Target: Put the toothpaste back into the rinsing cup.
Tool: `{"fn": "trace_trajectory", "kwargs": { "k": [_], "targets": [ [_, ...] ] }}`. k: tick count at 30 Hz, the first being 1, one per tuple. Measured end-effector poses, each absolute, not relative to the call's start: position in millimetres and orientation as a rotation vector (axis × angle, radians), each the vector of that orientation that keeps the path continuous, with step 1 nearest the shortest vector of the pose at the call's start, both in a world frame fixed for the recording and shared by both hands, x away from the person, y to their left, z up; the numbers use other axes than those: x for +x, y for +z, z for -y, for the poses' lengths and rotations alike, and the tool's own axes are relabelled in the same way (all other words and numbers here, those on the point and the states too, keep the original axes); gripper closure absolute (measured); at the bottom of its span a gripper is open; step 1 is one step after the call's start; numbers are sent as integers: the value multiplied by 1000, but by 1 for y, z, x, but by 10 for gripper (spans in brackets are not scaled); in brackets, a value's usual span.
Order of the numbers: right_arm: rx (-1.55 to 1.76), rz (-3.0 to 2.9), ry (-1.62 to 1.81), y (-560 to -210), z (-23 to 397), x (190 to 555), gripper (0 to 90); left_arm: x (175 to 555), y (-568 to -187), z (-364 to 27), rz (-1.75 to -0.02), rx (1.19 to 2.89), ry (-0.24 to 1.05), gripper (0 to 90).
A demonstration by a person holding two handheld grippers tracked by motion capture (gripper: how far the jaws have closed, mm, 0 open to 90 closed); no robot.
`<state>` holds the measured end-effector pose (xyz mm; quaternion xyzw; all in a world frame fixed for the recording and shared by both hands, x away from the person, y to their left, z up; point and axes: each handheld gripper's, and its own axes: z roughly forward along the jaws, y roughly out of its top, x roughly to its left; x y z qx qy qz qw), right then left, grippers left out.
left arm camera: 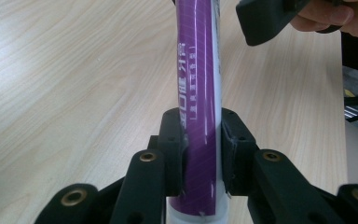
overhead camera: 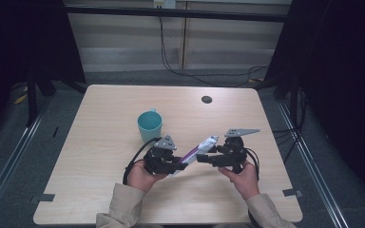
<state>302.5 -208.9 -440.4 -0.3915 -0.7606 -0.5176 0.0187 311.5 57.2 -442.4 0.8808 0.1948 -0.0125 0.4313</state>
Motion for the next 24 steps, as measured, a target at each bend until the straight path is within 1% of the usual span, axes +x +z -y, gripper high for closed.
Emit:
{"fn": "trace_trajectory", "kwargs": {
  "k": [4,5,6,8,10,12,13,14,19,21,23,24],
  "targets": [
    [-1232,2292,-1637,-438,211,304,358,310,-442,-55,-475,2189,-40,736],
    [-1231,2280,-1647,-438,211,304,370,309,-441,-54,-462,2190,-30,736],
    [-1238,2260,-1651,-438,212,305,400,308,-441,-52,-451,2195,-31,736],
    [-1242,2226,-1662,-437,213,306,410,306,-440,-48,-440,2215,-18,736],
    [-1259,2222,-1660,-435,215,307,462,307,-440,-48,-452,2202,-36,737],
    [-1255,2215,-1658,-433,218,308,486,307,-439,-47,-450,2203,-28,736],
    [-1254,2197,-1652,-432,219,309,519,307,-439,-46,-451,2207,-31,734],
    [-1254,2197,-1652,-432,219,309,519,307,-440,-45,-446,2213,-29,734],
    [-1210,2071,-1703,-431,224,311,698,307,-443,-42,-448,2216,-58,715],
    [-1193,2091,-1700,-428,224,310,727,308,-443,-42,-453,2197,-82,704],
    [-1169,2094,-1716,-424,225,309,745,308,-441,-42,-450,2194,-71,667],
    [-1169,2094,-1716,-424,225,309,745,308,-440,-42,-452,2182,-74,667]
  ]
}}
